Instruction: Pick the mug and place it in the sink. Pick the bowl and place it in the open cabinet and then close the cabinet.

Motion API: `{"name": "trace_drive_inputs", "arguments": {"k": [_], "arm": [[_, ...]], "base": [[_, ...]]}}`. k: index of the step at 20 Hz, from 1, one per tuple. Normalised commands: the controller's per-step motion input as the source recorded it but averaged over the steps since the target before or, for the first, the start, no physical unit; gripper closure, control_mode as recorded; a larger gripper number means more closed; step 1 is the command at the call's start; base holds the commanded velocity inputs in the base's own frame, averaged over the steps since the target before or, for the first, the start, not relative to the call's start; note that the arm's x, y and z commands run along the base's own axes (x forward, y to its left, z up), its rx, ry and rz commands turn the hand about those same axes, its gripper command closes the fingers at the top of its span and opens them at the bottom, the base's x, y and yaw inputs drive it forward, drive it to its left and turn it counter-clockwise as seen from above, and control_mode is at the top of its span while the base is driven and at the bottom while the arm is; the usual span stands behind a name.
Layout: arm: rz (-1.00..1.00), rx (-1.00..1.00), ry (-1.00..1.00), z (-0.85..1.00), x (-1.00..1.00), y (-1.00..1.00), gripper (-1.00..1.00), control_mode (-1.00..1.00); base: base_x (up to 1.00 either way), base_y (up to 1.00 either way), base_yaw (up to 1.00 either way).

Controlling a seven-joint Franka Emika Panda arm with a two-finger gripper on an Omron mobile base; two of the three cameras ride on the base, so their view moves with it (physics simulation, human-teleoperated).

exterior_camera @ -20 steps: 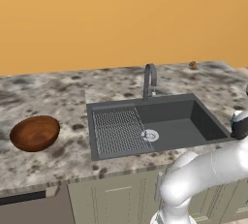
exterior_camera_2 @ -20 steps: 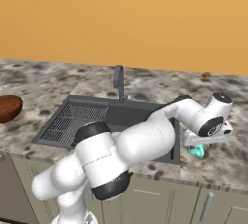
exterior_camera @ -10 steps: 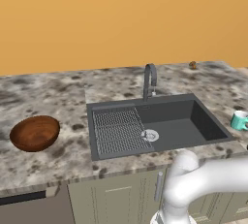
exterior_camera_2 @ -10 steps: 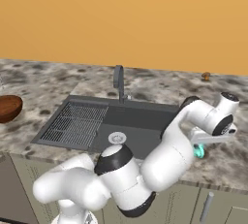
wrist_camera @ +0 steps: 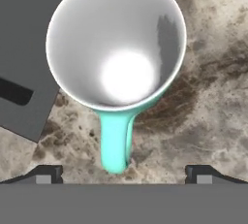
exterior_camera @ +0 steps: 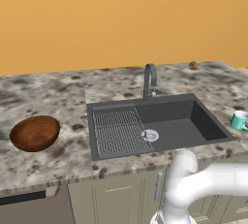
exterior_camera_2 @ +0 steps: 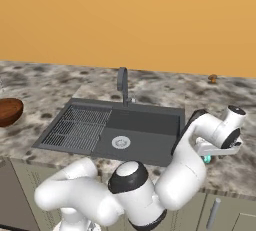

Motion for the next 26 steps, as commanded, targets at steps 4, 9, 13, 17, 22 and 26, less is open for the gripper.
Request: {"name": "trace_drive_inputs", "arguments": {"k": [4,9,13,17,22,26], "arm": [[0.00,0.00,0.00,-0.23,0.27,0.00,-1.00,-1.00],[0.01,0.00,0.00,-0.19,0.28,-0.03,-1.00,-1.00],[0.03,0.00,0.00,-0.22,0.08,-0.05,1.00,-1.00],[0.03,0.00,0.00,-0.23,0.00,0.00,1.00,-1.00],[0.02,0.00,0.00,-0.21,0.00,0.00,1.00,-1.00],[0.02,0.06,0.00,0.06,-0.03,0.31,1.00,-1.00]], "base": [[0.00,0.00,0.00],[0.00,0.00,0.00],[0.00,0.00,0.00],[0.00,0.00,0.00],[0.00,0.00,0.00],[0.00,0.00,0.00]]}}
